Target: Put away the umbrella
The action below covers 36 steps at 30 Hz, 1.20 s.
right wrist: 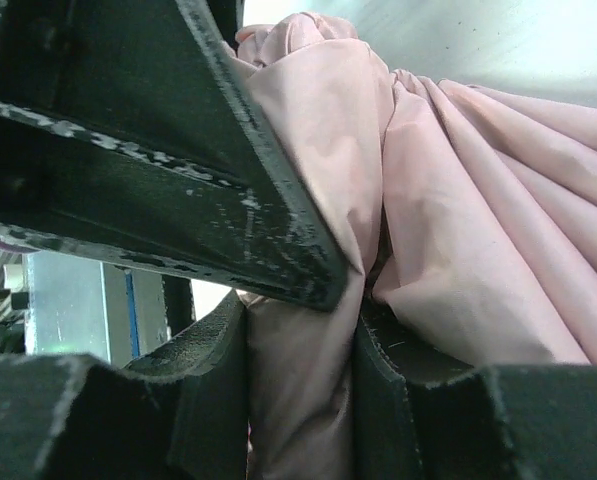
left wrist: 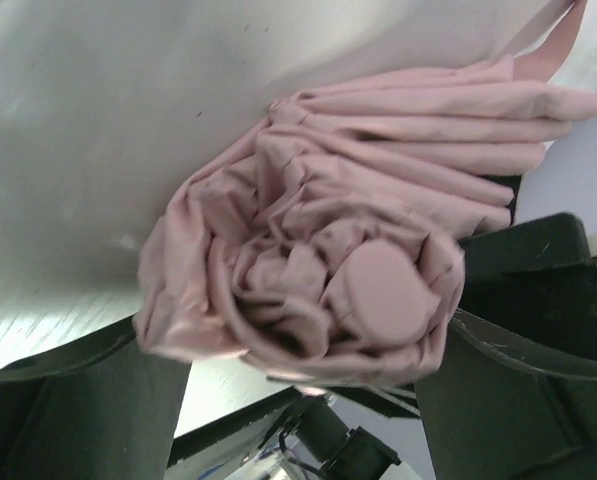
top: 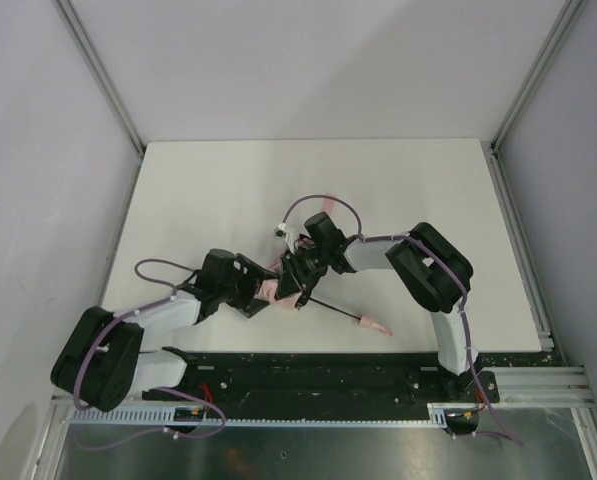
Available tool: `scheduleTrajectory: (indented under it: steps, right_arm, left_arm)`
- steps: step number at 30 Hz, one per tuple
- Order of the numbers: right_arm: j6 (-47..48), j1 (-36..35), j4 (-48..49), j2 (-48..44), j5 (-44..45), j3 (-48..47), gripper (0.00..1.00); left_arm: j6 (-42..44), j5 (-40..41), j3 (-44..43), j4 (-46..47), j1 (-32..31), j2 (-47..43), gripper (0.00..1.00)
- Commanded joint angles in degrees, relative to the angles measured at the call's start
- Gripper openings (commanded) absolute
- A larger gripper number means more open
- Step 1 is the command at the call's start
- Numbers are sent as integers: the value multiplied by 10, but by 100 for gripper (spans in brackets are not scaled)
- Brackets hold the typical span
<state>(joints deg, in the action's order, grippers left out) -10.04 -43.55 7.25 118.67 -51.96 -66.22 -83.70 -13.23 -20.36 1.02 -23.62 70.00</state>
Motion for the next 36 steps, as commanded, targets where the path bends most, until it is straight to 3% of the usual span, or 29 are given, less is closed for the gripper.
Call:
scheduleTrajectory:
  steps: [1,8,11,12,14,19,25,32,36]
  right_arm:
    - [8,-8,-175,44,37,43,0]
    - [14,-12,-170,30,27,43,0]
    - [11,-12,-172,13,47,43,2]
    - [5,-12,-171,3,60,43,5]
    - [-15,-15,-162,-25,98,43,13]
    - [-39,-48,-147,-125,233,43,45]
    - [55,-153,-169,-228,497,46,80]
    - [180,-286,-139,-222,818,53,91]
    - [199,-312,-118,-178,901,45,90]
  left_arm:
    - [26,101,-7,-2,6,71,82]
    - [43,115,11,61,7,99,47]
    - [50,110,12,56,7,98,22]
    - [51,104,11,51,7,101,18]
    - [53,91,5,37,8,112,15]
    - [57,60,4,27,7,134,6]
    - [64,40,1,8,7,128,2]
    - [71,35,-4,-24,7,115,0]
    - [70,29,-4,-33,8,112,0]
